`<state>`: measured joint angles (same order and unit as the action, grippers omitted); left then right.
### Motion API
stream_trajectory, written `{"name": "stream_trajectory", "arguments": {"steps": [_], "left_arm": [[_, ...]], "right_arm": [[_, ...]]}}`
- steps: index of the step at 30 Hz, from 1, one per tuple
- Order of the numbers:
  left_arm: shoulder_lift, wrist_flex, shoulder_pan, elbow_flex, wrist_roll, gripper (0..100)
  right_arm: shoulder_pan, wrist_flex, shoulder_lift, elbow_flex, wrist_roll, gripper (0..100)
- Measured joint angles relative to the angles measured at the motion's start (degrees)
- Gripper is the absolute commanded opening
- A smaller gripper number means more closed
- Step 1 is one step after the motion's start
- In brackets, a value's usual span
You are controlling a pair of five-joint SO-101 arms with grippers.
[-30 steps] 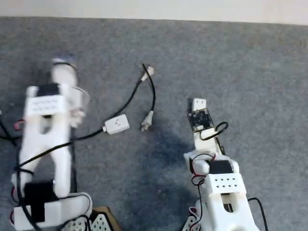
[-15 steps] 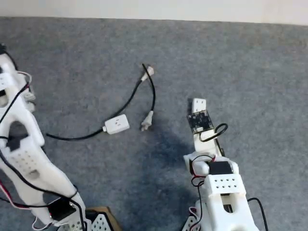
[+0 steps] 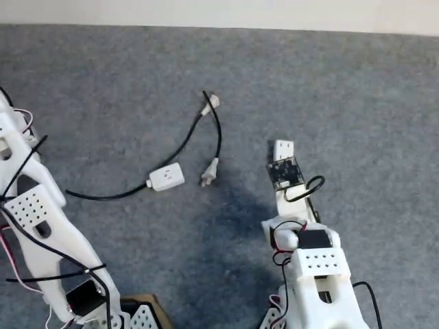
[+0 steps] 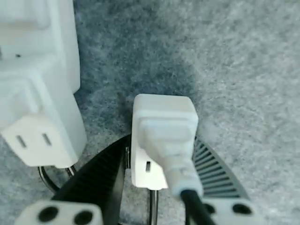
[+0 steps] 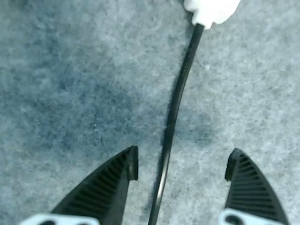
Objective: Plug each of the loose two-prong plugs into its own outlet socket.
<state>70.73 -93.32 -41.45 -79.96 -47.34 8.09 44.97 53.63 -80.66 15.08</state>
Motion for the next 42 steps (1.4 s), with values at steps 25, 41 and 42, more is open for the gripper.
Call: {"name": "stream_trajectory", "arguments": {"steps": [25,41,42], "left_arm": [[-13.5,-7.2,-0.5,7.4,9.7,27],[-59.1,-7.2,24.3,63.7,13.4,27],[-60.9,-7.2,26.7,66.5,13.4,27]], "right_arm": [[0.0,0.0,0.0,0.0,0.0,29.3],[0.0,0.0,0.0,0.0,0.0,29.3],[0.0,0.0,0.0,0.0,0.0,29.3]]}}
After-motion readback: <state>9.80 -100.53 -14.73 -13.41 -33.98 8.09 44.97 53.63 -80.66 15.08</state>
